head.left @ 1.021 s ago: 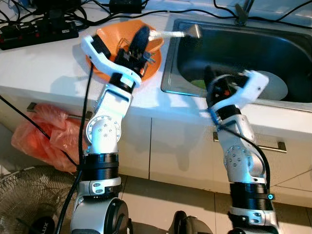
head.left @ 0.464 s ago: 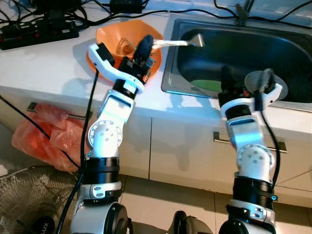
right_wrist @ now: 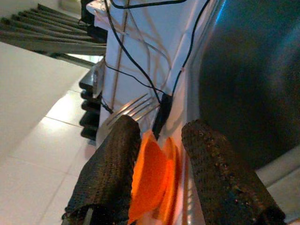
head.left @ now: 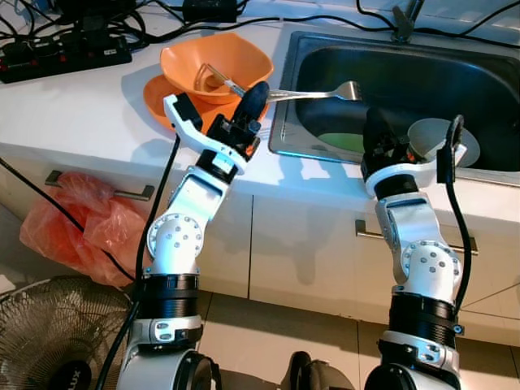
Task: Kitchen organization
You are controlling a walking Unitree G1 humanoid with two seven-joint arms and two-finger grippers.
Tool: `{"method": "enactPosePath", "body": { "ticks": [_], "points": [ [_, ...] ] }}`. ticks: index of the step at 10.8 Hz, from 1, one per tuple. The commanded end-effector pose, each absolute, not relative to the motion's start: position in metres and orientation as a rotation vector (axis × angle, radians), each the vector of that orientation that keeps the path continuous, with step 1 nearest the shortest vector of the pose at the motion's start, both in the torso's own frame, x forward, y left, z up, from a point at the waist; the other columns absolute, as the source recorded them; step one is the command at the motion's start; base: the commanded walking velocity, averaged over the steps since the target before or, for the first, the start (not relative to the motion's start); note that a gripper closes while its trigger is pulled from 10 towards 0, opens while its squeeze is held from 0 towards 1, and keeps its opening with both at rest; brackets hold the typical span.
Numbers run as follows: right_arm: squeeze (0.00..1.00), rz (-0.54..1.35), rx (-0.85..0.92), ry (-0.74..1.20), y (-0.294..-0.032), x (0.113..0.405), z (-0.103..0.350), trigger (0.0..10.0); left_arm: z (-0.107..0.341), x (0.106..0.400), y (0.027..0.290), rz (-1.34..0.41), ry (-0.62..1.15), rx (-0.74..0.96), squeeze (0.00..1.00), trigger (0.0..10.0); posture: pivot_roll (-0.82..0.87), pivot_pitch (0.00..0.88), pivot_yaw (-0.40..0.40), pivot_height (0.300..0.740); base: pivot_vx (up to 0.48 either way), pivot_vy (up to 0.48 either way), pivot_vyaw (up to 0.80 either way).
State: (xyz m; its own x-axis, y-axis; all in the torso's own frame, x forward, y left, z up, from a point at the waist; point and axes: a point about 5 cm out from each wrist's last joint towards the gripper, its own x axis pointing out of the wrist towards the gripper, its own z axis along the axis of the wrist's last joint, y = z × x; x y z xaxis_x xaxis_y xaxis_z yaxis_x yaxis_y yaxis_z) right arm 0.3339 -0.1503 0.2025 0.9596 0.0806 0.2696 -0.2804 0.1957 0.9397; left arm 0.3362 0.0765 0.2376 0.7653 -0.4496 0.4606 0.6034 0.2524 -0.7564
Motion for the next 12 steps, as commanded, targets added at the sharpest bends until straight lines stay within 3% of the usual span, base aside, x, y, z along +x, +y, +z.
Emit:
{"method": "enactPosePath", "body": {
  "ticks": [1, 12],
  "points": [
    [0.00, 0.293, 1.398, -0.200, -0.143, 0.335, 0.213, 10.0, 0.230, 0.326, 0.046, -0.784, -0.115, -1.224, 0.00, 10.0, 0.13, 0.142, -0.004, 0.740, 0.000, 0.000, 0.00],
    [0.00, 0.325, 1.444, -0.250, -0.144, 0.341, 0.221, 10.0, 0.225, 0.319, 0.037, -0.830, -0.049, -1.280, 0.00, 10.0, 0.14, 0.144, -0.002, 0.740, 0.000, 0.000, 0.00]
  ]
}}
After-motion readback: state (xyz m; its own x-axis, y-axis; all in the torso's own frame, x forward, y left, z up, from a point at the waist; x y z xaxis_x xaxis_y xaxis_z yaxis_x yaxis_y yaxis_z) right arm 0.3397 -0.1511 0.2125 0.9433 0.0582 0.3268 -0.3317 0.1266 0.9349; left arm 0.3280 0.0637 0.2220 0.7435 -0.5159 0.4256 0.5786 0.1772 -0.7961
